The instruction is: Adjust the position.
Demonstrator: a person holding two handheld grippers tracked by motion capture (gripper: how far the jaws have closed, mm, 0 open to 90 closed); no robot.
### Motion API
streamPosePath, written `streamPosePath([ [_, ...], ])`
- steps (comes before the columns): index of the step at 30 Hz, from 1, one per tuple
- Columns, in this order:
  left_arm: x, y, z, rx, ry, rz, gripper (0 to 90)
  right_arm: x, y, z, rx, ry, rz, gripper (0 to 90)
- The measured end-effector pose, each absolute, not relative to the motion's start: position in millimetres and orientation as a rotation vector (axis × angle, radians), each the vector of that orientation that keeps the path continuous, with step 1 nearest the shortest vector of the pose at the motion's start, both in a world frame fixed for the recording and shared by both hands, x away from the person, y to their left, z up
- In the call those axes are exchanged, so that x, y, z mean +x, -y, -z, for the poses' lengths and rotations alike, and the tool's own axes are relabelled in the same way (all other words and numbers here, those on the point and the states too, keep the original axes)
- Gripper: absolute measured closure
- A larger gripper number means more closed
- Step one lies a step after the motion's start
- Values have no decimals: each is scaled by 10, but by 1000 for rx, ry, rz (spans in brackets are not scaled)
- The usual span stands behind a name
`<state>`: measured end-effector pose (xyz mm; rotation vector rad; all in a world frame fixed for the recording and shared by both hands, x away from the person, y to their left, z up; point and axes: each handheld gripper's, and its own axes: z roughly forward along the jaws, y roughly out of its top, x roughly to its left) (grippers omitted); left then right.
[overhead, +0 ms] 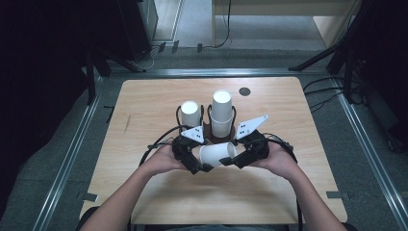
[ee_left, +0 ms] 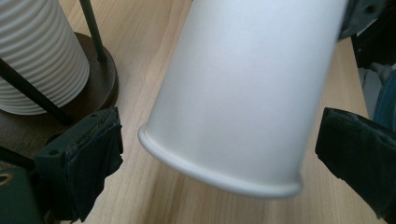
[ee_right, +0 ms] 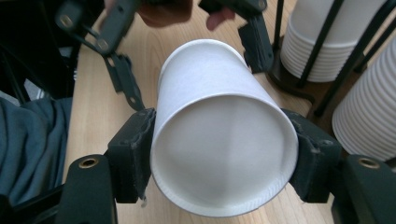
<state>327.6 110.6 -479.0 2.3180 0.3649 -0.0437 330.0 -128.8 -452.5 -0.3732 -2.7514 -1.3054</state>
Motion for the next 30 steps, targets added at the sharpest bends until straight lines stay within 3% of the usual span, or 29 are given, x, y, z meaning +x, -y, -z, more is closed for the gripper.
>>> streamPosePath([
  [7, 3235, -1118, 4817, 2293, -364, 67, 17, 3284, 1217, 4442, -329, 2720, 1344, 329],
  [10, 3210, -1149, 4802, 2262, -339, 77, 94, 3286, 1205, 4410, -316, 2691, 1369, 329],
  [12, 3191, -1165, 4797, 2275, -302, 71, 199, 3285, 1194, 4393, -309, 2673, 1384, 330],
  [20, 3211, -1213, 4747, 2304, -312, 89, 266, 3288, 1147, 4401, -301, 2670, 1370, 339],
  [23, 3220, -1233, 4721, 2300, -320, 90, 279, 3299, 1154, 4398, -314, 2666, 1379, 297],
  [24, 3235, -1269, 4685, 2298, -324, 84, 280, 3298, 1160, 4406, -332, 2687, 1376, 237],
  [30, 3266, -1372, 4569, 2311, -374, 52, 279, 3295, 1167, 4455, -337, 2748, 1337, 211],
])
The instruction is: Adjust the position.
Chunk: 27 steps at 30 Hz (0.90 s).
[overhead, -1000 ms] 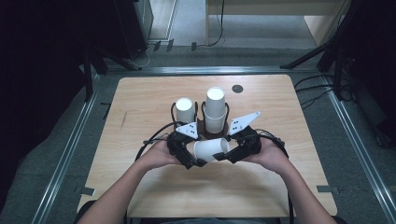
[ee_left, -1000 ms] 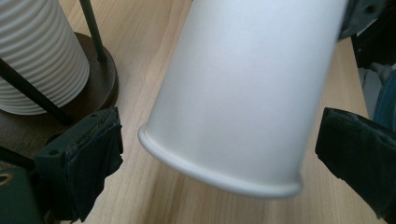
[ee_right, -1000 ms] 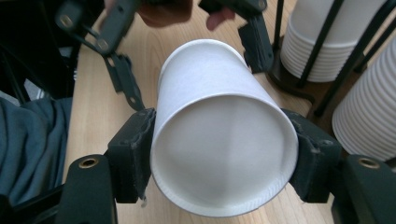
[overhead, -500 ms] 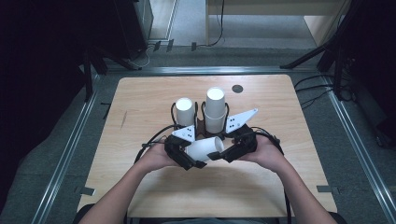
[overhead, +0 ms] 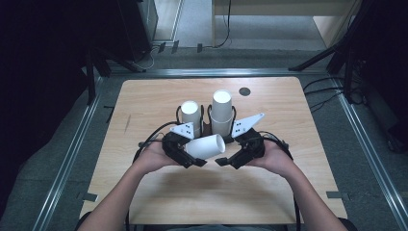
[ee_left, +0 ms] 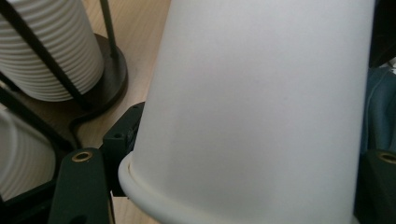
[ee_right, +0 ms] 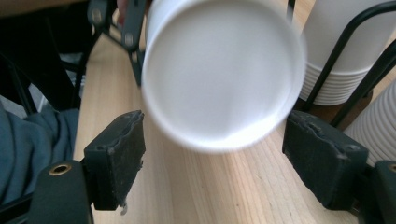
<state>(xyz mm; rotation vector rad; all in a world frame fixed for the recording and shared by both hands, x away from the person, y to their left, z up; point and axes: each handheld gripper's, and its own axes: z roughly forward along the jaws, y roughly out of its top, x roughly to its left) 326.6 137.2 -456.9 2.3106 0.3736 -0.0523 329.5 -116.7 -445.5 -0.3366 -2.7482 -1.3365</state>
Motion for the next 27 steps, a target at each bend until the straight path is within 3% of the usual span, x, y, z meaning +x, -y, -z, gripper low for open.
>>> streamPosePath([
  [12, 3325, -1410, 4445, 2407, -382, 20, 277, 3297, 1184, 4556, -346, 2828, 1260, 211],
  [27, 3417, -1184, 4720, 2582, -353, 98, 273, 3259, 1243, 4593, -356, 2873, 1260, 212],
])
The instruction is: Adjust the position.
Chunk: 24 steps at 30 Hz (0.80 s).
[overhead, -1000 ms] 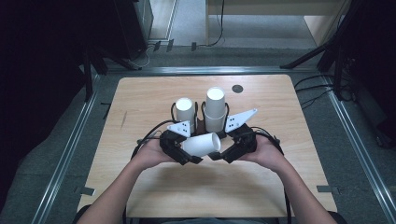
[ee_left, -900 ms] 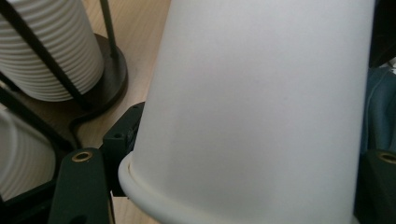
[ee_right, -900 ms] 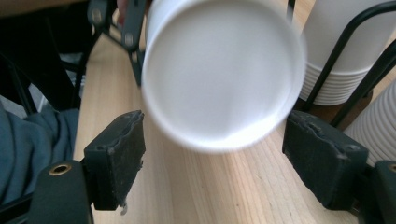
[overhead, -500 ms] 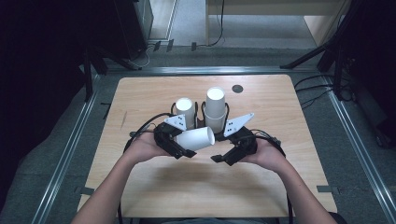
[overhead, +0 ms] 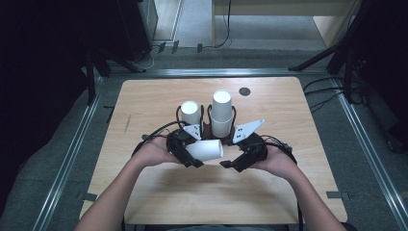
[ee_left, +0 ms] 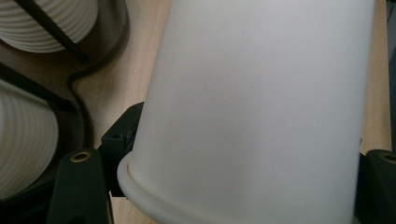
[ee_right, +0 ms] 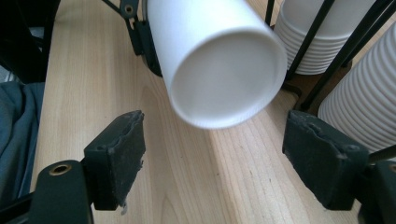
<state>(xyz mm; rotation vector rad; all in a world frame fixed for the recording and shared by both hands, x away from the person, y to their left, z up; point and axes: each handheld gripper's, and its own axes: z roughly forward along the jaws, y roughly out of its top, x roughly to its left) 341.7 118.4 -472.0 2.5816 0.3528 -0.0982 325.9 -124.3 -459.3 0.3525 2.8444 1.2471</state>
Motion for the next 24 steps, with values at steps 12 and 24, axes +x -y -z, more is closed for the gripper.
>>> streamPosePath([
  [12, 3365, -937, 4855, 2665, -260, 163, 274, 3222, 1159, 4672, 312, -2869, -1203, 224],
  [24, 3307, -841, 4887, 2689, -236, 169, 262, 3184, 1009, 4785, 250, -2966, -1114, 319],
])
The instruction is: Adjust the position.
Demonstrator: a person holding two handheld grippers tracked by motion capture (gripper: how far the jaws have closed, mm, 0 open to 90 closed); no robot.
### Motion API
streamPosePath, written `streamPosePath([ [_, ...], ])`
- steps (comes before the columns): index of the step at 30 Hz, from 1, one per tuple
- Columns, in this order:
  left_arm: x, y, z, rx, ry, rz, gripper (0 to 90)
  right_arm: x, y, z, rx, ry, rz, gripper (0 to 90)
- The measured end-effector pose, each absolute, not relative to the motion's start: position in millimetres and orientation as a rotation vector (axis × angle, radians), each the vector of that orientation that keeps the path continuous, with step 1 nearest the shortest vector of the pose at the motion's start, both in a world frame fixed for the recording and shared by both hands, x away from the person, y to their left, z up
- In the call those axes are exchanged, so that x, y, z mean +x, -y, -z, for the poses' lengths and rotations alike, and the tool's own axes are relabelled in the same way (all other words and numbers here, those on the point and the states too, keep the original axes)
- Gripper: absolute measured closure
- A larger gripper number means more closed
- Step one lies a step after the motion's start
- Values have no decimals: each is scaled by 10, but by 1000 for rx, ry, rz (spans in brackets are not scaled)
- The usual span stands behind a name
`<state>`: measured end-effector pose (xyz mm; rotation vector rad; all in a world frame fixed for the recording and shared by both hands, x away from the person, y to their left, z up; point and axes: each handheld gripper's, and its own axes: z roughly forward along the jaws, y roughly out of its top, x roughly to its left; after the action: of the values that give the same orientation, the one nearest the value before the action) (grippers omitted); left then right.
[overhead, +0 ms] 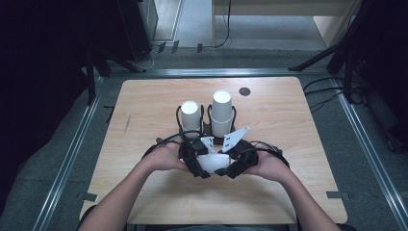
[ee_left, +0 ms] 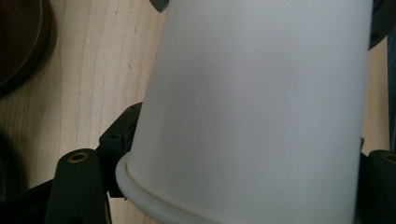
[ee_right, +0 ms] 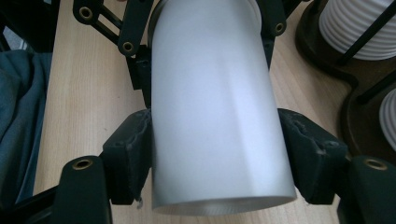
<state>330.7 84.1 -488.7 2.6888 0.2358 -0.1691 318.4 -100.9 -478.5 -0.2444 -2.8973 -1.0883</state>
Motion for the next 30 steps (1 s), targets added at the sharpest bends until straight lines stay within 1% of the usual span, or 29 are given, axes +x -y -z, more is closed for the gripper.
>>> streamPosePath([
  [4, 3304, -842, 4884, 2689, -229, 164, 259, 3181, 1009, 4783, -240, 2893, 1085, 332],
  [8, 3314, -871, 4873, 2670, -212, 178, 234, 3178, 1009, 4771, -231, 2889, 1094, 332],
  [9, 3298, -895, 4849, 2633, -203, 133, 183, 3178, 1021, 4754, -228, 2888, 1106, 328],
  [10, 3309, -904, 4834, 2627, -214, 131, 139, 3180, 1025, 4751, -222, 2891, 1110, 328],
  [12, 3313, -914, 4824, 2616, -235, 133, 103, 3181, 1042, 4737, -228, 2894, 1116, 328],
  [13, 3325, -954, 4798, 2573, -266, 123, 88, 3190, 1055, 4729, -229, 2892, 1133, 327],
  [21, 3330, -1073, 4692, 2472, -287, 78, 83, 3220, 1149, 4668, -269, 2872, 1203, 323],
  [30, 3333, -1206, 4611, 2331, -350, 91, 84, 3240, 1223, 4605, -280, 2845, 1268, 320],
])
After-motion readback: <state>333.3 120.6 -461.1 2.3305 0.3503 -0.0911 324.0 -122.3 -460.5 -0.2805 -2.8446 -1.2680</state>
